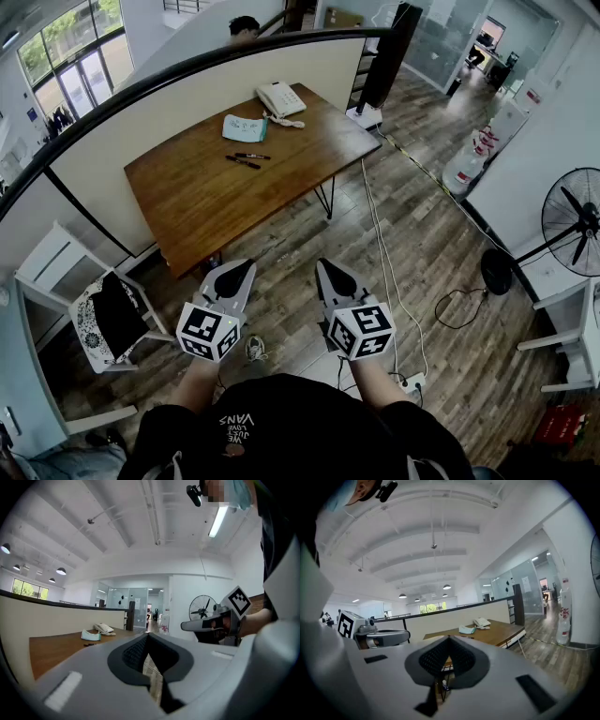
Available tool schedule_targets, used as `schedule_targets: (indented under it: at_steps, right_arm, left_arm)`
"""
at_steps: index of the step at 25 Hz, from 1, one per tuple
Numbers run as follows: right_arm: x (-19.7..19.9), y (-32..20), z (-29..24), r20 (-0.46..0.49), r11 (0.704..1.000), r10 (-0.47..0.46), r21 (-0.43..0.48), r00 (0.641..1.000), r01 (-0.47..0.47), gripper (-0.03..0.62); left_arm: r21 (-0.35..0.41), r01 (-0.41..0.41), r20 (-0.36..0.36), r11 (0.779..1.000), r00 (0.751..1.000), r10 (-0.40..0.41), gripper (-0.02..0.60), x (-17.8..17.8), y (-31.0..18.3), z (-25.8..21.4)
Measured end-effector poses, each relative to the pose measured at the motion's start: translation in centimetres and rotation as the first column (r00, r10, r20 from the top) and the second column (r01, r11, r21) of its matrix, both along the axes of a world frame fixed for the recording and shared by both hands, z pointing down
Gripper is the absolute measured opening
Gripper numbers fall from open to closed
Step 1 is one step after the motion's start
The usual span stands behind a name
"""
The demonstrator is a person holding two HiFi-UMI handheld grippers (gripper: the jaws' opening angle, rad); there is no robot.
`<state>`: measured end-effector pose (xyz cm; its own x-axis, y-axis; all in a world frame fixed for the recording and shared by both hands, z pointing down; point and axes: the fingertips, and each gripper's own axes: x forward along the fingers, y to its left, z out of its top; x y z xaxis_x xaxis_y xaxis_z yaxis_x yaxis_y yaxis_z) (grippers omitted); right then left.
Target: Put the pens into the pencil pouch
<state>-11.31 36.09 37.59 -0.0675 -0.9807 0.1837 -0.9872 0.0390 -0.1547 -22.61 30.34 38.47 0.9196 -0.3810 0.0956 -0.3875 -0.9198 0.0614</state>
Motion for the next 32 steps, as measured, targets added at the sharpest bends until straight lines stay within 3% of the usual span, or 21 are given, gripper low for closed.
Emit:
schedule_targets:
  at_steps: [8,9,11,12,18,26,32]
  right_arm:
    - [-0.3,-5.7,0.4,0.009,1.000,0.020,0.018,1.000,-0.020,0.014]
    - [-0.3,-6.4,0.4,0.012,1.000,0.023,0.020,1.000,-0.023,0.014]
    - [-0.4,-7.9,0.5,0.013,0.999,0.032,0.021,0.999,-0.032,0.014]
    - [-0.5,-8.6,0.5,0.012,0.999,0.038,0.020,0.999,-0.038,0.015]
    - [-0.4,-12.7,1.0,0.026,0.997,0.078,0.002,0.997,-0.078,0.084]
    - [1.5,-15.9,2.6,0.032,0.995,0.085,-0.048,0.996,-0.083,0.117]
    - [4.6,-19.6,3.9,0.047,0.996,0.012,-0.087,0.999,-0.008,0.117]
  left_arm:
    - [-0.019,-0.009,0.008,1.000,1.000,0.009,0.019,0.2,-5.7,0.8]
    - [-0.024,-0.013,0.011,1.000,1.000,0.013,0.034,0.2,-6.5,0.8]
    - [-0.037,-0.022,0.017,0.999,1.000,0.023,0.145,0.2,-8.0,1.0]
    - [-0.042,-0.028,0.021,0.999,0.999,0.029,0.155,0.2,-8.8,1.1]
    - [-0.065,-0.064,0.041,0.996,0.997,0.067,0.155,-0.1,-13.0,2.1]
    - [-0.107,-0.070,0.055,0.992,0.996,0.076,0.155,1.6,-16.0,3.9]
    - [-0.131,0.019,0.076,0.991,0.997,-0.010,0.155,3.7,-19.3,4.6]
